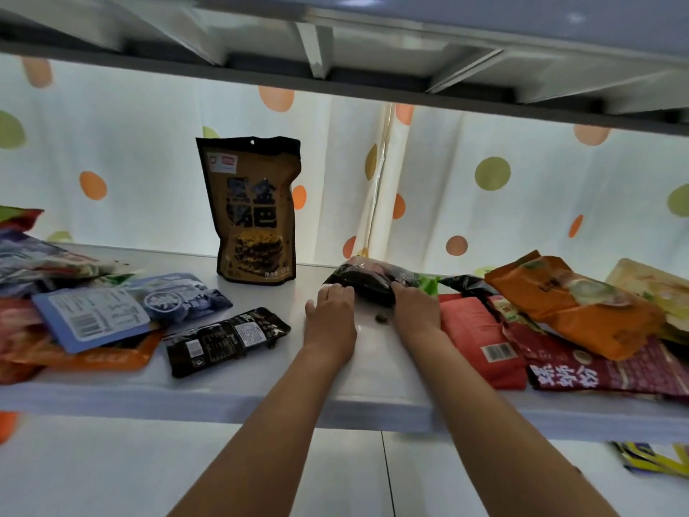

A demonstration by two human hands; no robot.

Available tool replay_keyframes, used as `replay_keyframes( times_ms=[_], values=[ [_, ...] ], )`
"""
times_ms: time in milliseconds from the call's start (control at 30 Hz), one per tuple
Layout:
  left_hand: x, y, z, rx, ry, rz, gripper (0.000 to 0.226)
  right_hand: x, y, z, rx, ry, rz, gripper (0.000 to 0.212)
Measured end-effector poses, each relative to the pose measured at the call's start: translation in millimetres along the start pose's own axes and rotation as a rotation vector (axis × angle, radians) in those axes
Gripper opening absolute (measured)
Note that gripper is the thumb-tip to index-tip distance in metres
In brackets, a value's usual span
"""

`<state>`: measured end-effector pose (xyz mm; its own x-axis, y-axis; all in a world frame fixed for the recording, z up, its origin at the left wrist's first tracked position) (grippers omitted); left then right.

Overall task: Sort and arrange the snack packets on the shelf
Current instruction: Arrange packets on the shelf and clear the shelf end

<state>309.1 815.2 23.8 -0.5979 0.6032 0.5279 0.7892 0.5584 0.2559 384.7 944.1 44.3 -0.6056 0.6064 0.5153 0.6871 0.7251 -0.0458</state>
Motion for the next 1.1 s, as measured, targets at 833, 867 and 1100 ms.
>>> replay_keyframes(
  times_ms=[833, 867, 1100],
  values=[
    [0.5, -59.2, 9.4, -1.381, 0.008, -0.824, 0.062, -14.8, 29.0, -37.3, 1.407, 0.372, 0.241, 0.039],
    [2.6, -59.7, 10.6, -1.343, -0.008, -0.814, 0.071, -11.2, 28.7, -35.0, 1.51, 0.337, 0.26, 0.042],
    [6.5, -71.6, 23.3, -1.204, 0.015, -0.756, 0.113, 0.0, 7.4, -17.6, 2.006, -0.048, 0.322, 0.062]
  ],
)
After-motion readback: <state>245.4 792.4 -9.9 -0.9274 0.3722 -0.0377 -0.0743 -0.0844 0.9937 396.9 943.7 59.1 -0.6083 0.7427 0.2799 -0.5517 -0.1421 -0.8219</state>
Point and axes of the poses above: each hand's wrist, its own x-axis towards the middle knuckle, its own z-axis out of the palm, y = z × x, the point moved 8 cm from there along x, towards the middle knuckle, and after that the axes turned 7 degrees about y, right-handed, at the moved point
